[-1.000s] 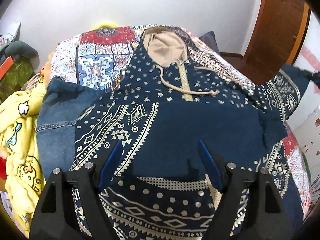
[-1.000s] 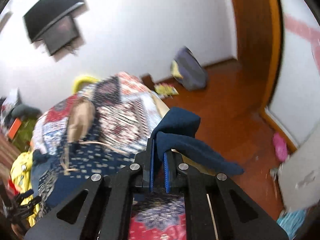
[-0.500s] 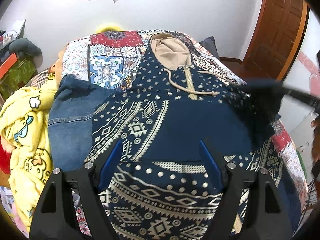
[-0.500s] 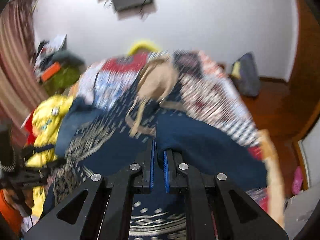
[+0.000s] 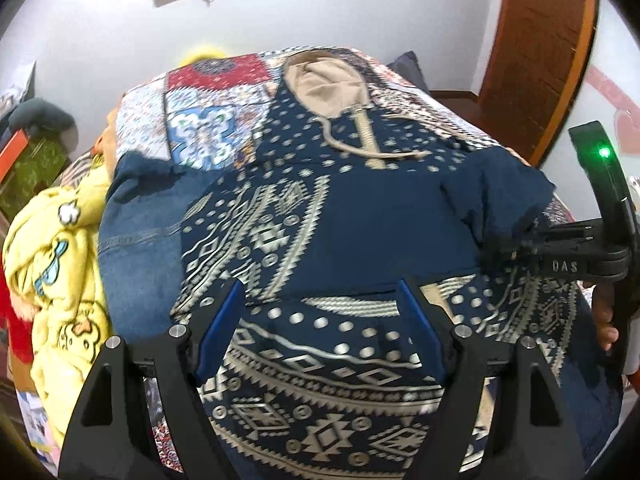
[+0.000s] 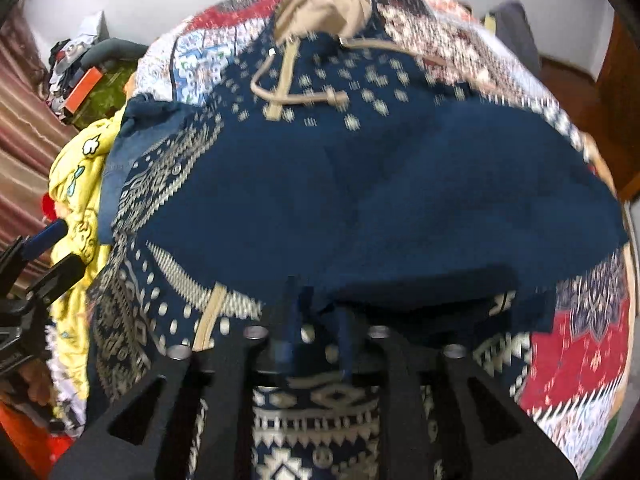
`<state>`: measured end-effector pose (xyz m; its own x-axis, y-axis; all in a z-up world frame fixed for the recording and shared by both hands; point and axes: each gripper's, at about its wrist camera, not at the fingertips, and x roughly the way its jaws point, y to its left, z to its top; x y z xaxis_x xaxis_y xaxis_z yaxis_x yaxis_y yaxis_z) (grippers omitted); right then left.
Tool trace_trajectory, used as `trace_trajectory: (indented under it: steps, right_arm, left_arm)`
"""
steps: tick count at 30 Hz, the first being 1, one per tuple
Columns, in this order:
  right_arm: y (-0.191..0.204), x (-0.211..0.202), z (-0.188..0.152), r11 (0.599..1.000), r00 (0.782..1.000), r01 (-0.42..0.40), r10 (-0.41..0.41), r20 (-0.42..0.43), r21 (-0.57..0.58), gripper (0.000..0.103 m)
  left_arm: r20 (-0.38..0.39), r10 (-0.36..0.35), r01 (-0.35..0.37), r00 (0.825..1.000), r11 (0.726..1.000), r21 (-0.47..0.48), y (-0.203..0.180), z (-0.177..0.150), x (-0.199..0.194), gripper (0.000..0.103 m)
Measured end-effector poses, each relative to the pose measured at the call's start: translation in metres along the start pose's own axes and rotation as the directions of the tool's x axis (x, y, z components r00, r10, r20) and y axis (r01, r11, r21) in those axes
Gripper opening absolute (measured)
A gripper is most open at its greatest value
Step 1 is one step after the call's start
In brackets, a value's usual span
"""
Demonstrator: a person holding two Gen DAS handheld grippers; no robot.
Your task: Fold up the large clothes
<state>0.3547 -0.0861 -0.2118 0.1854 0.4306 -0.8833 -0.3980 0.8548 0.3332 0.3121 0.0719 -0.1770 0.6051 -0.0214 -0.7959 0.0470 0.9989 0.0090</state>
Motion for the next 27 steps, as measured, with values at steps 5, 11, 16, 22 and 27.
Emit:
trace_trajectory:
  steps: [5,11,16,22,27]
  right_arm:
    - [-0.007,-0.042,-0.022,0.997,0.999,0.028,-0.024,0.049,-0.074,0.036]
    - [-0.041,-0.097,-0.038,0.984,0.965,0.169,-0.155,0.21,-0.049,0.04]
    - [-0.085,-0.126,-0.047,0.955,0.909,0.294,-0.295,0.294,0.048,0.052]
    - [-0.142,-0.125,-0.061,0.941,0.911,0.273,-0.319,0.261,0.199,0.052]
    - [-0.169,-0.113,-0.076,0.927,0.922,0.259,-0.321,0.217,0.271,0.052]
  left_arm:
    - [0.027,-0.052,0.05,0.998,0.997,0.067,-0.036,0.02,-0.008,0.077]
    - [0.043,-0.131,0.122,0.99,0.979,0.161,-0.094,0.051,-0.011,0.077]
    - [0.047,-0.203,0.185,0.978,0.95,0.253,-0.153,0.074,-0.005,0.077]
    - [0.0,-0.246,0.228,0.969,0.899,0.373,-0.218,0.085,0.023,0.077]
    - [-0.057,-0.233,0.233,0.971,0.862,0.451,-0.267,0.082,0.062,0.077]
